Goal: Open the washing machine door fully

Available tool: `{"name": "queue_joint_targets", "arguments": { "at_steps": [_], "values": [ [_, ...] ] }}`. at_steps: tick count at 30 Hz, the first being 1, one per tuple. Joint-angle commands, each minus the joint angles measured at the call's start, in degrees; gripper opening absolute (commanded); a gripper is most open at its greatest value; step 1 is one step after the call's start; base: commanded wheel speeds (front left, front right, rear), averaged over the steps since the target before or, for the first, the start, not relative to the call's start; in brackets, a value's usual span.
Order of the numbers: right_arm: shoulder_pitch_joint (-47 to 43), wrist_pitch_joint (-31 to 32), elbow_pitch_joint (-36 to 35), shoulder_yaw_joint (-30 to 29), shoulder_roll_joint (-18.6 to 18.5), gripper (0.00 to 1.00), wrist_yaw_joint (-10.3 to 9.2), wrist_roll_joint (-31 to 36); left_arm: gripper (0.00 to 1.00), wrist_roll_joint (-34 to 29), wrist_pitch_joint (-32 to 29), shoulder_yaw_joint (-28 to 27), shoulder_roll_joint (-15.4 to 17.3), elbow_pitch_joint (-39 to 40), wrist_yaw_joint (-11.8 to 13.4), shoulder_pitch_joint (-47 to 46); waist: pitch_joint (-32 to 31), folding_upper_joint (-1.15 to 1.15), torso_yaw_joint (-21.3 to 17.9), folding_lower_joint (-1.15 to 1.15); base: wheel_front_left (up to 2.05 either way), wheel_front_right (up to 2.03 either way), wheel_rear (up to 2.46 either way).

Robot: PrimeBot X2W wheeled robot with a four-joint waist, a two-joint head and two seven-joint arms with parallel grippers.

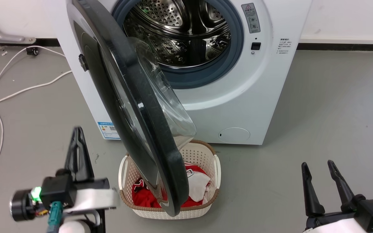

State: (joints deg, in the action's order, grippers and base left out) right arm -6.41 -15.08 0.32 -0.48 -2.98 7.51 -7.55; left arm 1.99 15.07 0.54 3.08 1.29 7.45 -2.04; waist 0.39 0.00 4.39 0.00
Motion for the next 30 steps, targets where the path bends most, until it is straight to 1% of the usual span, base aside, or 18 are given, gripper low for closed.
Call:
{"name": "queue_joint_targets", "arguments": {
  "at_steps": [1,7,12,15,23,30],
  "values": [
    [0.39,-0.12,0.22,0.21,0.19,1.00,-0.04,0.42,0.00,-1.01,0.15,-0.02,0.21,2.63,-0.11,-1.45,0.02,0.00,-0.07,0.00,0.00,0.00,0.00],
    [0.80,-0.12,0.24,0.58,0.18,1.00,-0.04,0.41,0.00,-2.38,0.15,1.10,0.22,12.25,0.14,-4.25,0.21,0.00,-0.32,0.00,0.00,0.00,0.00],
    [1.04,-0.12,0.23,1.09,0.19,1.00,-0.04,1.20,0.00,-3.44,0.15,5.07,0.13,18.76,-0.31,-6.75,0.45,0.00,-0.26,0.00,0.00,0.00,0.00],
    [1.11,-0.12,0.30,1.10,0.17,1.00,-0.04,1.10,0.00,-3.68,0.14,8.12,0.11,21.05,-0.91,-8.20,0.60,0.00,-0.21,0.00,0.00,0.00,0.00],
    [1.71,-0.12,0.69,1.43,0.18,1.00,-0.04,1.17,0.00,-3.33,0.14,17.41,-0.02,23.83,-2.73,-11.60,0.67,0.00,-0.54,0.00,0.00,0.00,0.00],
    [2.13,-0.12,1.22,1.70,0.18,1.00,-0.04,0.99,0.00,-2.02,0.14,26.16,-0.15,21.64,-3.26,-13.42,0.77,0.00,-1.33,0.00,0.00,0.00,0.00]
  ]
}}
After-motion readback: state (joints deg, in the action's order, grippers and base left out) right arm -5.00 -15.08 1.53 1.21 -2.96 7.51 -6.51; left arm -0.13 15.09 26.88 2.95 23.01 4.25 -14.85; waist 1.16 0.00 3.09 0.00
